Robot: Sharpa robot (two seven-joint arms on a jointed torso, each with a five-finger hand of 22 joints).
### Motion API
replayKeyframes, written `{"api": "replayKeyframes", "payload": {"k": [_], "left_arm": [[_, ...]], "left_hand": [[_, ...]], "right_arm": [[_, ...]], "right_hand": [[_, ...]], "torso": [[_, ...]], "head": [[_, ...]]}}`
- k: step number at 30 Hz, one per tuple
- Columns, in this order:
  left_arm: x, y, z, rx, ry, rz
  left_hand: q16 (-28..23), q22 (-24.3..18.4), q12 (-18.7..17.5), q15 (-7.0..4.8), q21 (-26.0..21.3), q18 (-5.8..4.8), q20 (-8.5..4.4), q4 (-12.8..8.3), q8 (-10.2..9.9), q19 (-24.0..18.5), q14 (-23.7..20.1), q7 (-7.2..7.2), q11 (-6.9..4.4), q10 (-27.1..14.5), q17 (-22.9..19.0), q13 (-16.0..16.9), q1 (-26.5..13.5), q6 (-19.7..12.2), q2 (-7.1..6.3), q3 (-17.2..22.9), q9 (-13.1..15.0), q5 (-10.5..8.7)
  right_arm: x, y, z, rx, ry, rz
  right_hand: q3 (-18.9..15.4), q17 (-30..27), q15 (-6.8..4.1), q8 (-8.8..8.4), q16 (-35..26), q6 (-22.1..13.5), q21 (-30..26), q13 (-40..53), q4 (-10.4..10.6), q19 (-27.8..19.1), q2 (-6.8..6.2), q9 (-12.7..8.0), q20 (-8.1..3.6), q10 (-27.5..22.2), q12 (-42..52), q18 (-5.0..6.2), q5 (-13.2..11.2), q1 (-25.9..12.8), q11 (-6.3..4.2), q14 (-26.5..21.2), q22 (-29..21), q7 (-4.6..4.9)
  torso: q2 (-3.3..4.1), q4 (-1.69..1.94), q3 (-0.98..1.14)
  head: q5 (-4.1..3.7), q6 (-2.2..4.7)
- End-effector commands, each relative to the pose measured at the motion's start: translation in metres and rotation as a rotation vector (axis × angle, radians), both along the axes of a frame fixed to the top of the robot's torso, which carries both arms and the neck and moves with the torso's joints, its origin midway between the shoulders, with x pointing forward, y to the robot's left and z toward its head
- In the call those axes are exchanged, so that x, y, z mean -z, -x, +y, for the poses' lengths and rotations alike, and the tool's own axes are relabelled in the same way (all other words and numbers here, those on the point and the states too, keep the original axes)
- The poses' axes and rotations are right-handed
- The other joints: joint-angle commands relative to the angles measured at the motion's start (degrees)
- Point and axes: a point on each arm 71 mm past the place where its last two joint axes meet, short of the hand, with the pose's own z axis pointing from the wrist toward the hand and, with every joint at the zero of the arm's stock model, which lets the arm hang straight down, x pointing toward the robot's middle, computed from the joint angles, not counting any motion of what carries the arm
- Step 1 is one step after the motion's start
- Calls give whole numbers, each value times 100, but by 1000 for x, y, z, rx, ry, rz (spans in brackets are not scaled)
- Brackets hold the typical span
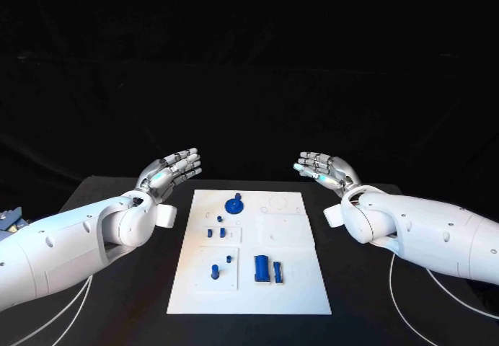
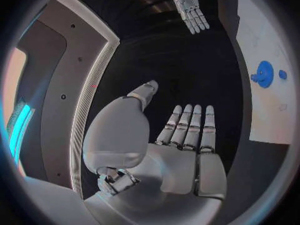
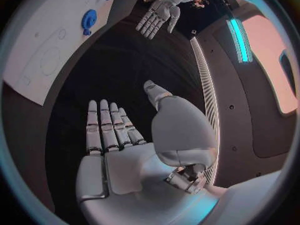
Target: Assemble the parts on the task board
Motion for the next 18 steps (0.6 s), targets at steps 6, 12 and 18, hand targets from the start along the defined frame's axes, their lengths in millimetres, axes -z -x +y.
{"api": "replayKeyframes", "payload": {"k": [6, 12, 18], "left_arm": [[-1, 9, -17, -57, -27, -4], [-2, 21, -35, -130, -59, -4], [-5, 37, -54, -213, -99, -5]], "left_hand": [[-1099, -730, -468, -569, -620, -515, -885, -189, -789, -2130, -2341, -559, -653, -2795, -376, -193, -6410, -2409, 519, -1567, -650, -1043], [-1099, -730, -468, -569, -620, -515, -885, -189, -789, -2130, -2341, -559, -653, -2795, -376, -193, -6410, -2409, 519, -1567, -650, -1043], [-1099, -730, -468, -569, -620, -515, -885, -189, -789, -2130, -2341, -559, -653, -2795, -376, -193, -6410, -2409, 519, -1567, -650, -1043]], "right_arm": [[-7, 20, 22, 83, -132, 1], [-16, 39, 39, 153, -231, 21], [-20, 49, 46, 187, -274, 37]], "right_hand": [[-1671, -1155, -390, -734, -987, -2384, -187, -747, -283, -2739, 444, -1299, -720, -2873, -680, -560, -526, -6083, -518, -2897, -2167, -678], [-1671, -1155, -390, -734, -987, -2384, -187, -747, -283, -2739, 444, -1299, -720, -2873, -680, -560, -526, -6083, -518, -2897, -2167, -678], [-1671, -1155, -390, -734, -987, -2384, -187, -747, -283, -2739, 444, -1299, -720, -2873, -680, -560, -526, -6083, -518, -2897, -2167, -678]], "torso": [[-53, 12, 191], [-85, 21, 293], [-91, 23, 313]], "head": [[83, 372], [131, 579], [140, 620]]}}
